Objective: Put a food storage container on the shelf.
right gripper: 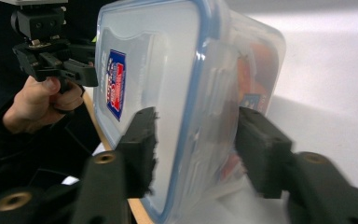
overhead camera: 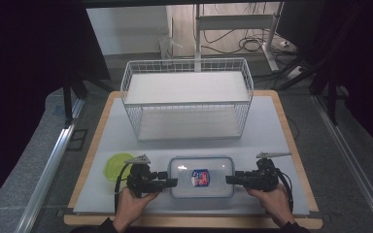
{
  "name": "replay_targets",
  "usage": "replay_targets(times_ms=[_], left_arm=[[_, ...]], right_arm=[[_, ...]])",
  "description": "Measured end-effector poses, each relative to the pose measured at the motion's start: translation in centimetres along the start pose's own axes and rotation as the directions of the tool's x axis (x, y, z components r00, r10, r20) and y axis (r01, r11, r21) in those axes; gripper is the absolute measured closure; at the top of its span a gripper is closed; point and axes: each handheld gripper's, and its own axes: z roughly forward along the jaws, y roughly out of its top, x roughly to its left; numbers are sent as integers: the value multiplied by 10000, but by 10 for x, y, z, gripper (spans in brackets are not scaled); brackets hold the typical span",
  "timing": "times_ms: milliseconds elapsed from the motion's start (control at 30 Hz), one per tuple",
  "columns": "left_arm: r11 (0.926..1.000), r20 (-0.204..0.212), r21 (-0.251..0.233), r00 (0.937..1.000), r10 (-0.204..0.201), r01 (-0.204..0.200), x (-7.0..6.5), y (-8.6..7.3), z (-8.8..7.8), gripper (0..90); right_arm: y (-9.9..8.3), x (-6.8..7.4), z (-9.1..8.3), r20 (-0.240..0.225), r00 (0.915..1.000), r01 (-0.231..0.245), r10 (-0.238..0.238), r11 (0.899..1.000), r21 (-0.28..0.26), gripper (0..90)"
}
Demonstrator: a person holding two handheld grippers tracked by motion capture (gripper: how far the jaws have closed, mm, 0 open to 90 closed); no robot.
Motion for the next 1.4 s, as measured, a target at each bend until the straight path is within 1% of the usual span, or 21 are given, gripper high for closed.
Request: replay_targets(times_ms=[33,100,133,233,267,333,367,433,533,600,767,900,1033,1167,1400], left_arm=[[10000,-20,1,10000,-11,11,-1,0,0,457],[10000,-149,38,9999,-69,70,-3,1,0,455],[9999,-220,8,9997,-107,108,-4,1,1,452],[9996,-327,-19,9991,-282,281,-7,2,1,455],[9995,-302,-35,9990,-328,327,-7,2,0,460],[9985,-200,-224,9985,-509,504,-6,1,-1,476],[9985,-209,-256,9986,-494,489,-6,2,-1,485],[9986,-261,-259,9986,-468,461,-7,3,-1,487],[9983,-230,-295,9985,-503,496,-7,4,0,488],[9985,-253,-351,9988,-430,421,-9,6,-1,488],[9987,-394,-498,9992,-118,99,-17,19,-11,488],[9983,-457,-584,9990,24,-51,-19,27,-19,491],[9976,-576,-657,9982,186,-224,-22,38,-26,492],[9962,-732,-759,9966,368,-424,-25,53,-34,492],[9953,-736,-853,9965,392,-454,-23,73,-42,491]], right_arm=[[0,1,0,66,10000,19,-19,10000,41,507],[-1,3,0,143,9997,-190,190,9998,-40,511],[-1,4,0,188,9996,-191,192,9998,-58,512],[-3,10,-1,474,9985,-284,288,9996,-95,515],[-3,11,-2,538,9982,-268,273,9996,-97,518],[-4,13,-3,588,9979,-255,262,9996,-122,528],[-5,14,-4,608,9979,-227,238,9996,-181,532],[-4,18,-4,796,9968,1,19,9997,-257,530],[-3,19,-5,902,9959,42,-9,9993,-364,529],[-2,20,-7,909,9959,38,1,9991,-432,528],[6,27,-12,839,9962,306,-243,9967,-753,527],[14,32,-13,780,9961,486,-421,9953,-843,526],[25,36,-14,718,9958,627,-560,9936,-944,526],[38,40,-16,673,9951,800,-729,9908,-1095,525],[60,45,-18,672,9942,917,-838,9878,-1257,525]])
